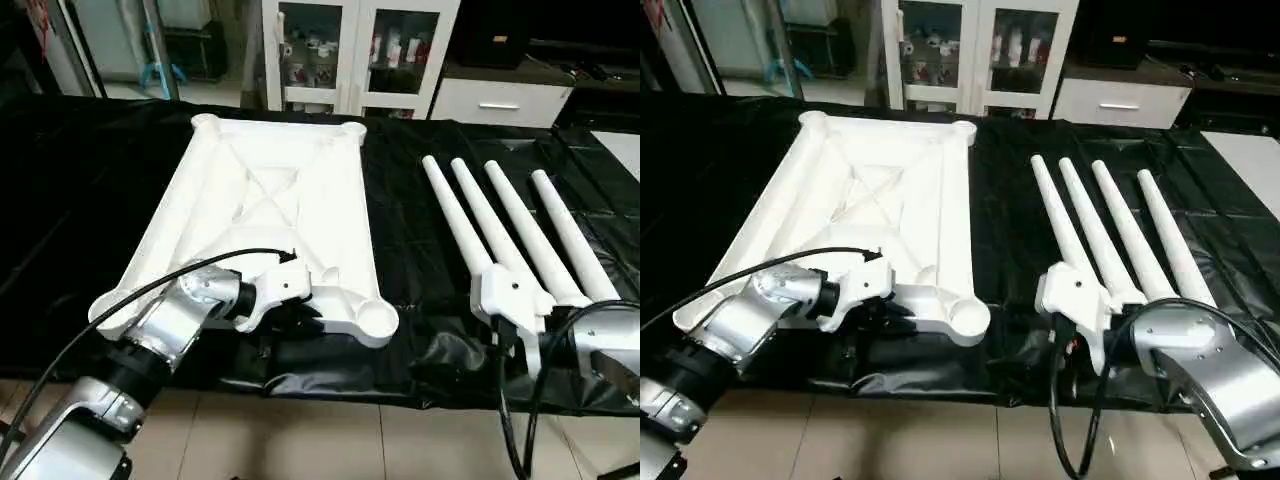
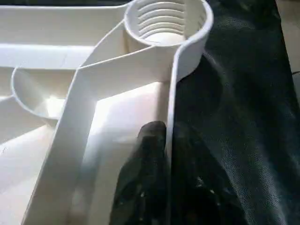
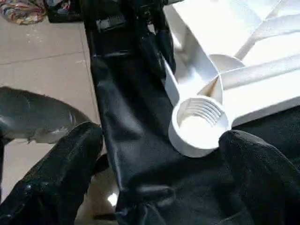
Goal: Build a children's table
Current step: Move to table
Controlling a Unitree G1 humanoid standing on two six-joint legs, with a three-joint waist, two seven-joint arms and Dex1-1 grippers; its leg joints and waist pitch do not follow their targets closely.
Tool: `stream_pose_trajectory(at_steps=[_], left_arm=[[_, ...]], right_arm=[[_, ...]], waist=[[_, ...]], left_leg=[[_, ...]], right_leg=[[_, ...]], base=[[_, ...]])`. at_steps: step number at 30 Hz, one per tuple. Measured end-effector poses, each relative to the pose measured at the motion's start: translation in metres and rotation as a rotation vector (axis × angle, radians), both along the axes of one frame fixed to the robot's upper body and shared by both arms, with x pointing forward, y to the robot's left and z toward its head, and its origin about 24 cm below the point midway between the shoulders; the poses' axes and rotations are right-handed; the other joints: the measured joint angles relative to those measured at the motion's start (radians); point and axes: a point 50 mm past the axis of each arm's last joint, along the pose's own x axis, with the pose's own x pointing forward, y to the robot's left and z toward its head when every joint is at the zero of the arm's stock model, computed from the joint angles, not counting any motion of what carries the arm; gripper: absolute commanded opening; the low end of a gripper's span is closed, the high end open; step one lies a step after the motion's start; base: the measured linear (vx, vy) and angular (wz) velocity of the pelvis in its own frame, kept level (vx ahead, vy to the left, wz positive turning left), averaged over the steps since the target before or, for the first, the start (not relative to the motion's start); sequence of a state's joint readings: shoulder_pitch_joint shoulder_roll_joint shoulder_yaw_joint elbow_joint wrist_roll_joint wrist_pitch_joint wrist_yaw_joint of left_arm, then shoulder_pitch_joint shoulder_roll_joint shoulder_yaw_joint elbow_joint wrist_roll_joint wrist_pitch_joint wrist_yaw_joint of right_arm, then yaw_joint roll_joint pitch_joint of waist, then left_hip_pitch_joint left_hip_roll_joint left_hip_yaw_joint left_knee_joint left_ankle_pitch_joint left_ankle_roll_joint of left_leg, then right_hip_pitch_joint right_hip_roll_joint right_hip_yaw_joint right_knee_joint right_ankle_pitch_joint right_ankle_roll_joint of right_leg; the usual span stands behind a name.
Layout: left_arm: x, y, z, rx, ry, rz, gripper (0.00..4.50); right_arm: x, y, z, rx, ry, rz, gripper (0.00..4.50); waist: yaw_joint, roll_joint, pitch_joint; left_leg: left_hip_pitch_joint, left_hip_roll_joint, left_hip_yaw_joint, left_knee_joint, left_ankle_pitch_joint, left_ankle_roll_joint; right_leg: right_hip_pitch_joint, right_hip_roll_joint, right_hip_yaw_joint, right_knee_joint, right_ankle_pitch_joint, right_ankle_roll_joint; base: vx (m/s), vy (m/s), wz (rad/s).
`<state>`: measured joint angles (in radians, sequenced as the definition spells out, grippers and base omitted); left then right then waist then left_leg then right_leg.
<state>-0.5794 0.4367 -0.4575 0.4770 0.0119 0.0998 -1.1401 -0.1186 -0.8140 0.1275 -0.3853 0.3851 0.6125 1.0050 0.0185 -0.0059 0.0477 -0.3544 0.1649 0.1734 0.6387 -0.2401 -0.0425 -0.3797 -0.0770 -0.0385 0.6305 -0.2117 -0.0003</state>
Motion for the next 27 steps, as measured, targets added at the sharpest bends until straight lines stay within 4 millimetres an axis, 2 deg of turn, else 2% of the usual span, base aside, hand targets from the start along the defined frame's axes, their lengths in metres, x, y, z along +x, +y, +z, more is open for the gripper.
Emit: stream_pose_trajectory(at_steps=[4,10,14,19,27], left_arm=[[0.003,0.0,0.001,0.0,-0.029,0.036,0.04],[0.005,0.005,-0.001,0.008,-0.106,0.139,0.04],[0.012,0.014,0.0,0.022,-0.178,0.225,0.04],[0.022,0.021,0.001,0.044,-0.236,0.27,0.04],[0.024,0.024,0.001,0.054,-0.281,0.263,0.04]], right_arm=[[0.001,0.001,-0.001,0.002,-0.011,-0.018,4.5],[0.008,0.0,-0.006,0.006,-0.044,-0.099,4.5],[0.016,0.003,-0.008,0.018,-0.084,-0.168,4.5],[0.022,0.004,-0.009,0.019,-0.111,-0.246,4.5],[0.028,0.004,-0.008,0.047,-0.146,-0.358,4.5]], waist=[[-0.014,0.001,0.0],[-0.026,0.001,0.0],[-0.039,0.001,0.001],[-0.039,0.002,0.001],[-0.037,0.002,0.001]], left_leg=[[0.0,0.0,0.001,-0.002,0.0,0.0],[0.0,0.0,0.001,-0.005,0.0,-0.001],[-0.001,0.0,0.001,-0.006,0.001,-0.002],[-0.001,0.0,0.001,-0.008,0.001,-0.002],[0.002,0.0,0.001,-0.012,0.002,-0.004]], right_leg=[[-0.001,0.0,0.0,-0.001,0.0,0.0],[-0.001,0.0,0.0,-0.001,0.0,0.0],[-0.002,0.0,-0.001,-0.001,0.0,0.0],[-0.004,0.0,-0.001,-0.002,0.0,0.0],[-0.004,0.0,-0.001,-0.005,0.0,0.0]], base=[[0.0,0.0,0.0],[0.0,0.0,0.0],[0.0,0.0,0.0],[0.0,0.0,0.0],[0.0,0.0,0.0]])
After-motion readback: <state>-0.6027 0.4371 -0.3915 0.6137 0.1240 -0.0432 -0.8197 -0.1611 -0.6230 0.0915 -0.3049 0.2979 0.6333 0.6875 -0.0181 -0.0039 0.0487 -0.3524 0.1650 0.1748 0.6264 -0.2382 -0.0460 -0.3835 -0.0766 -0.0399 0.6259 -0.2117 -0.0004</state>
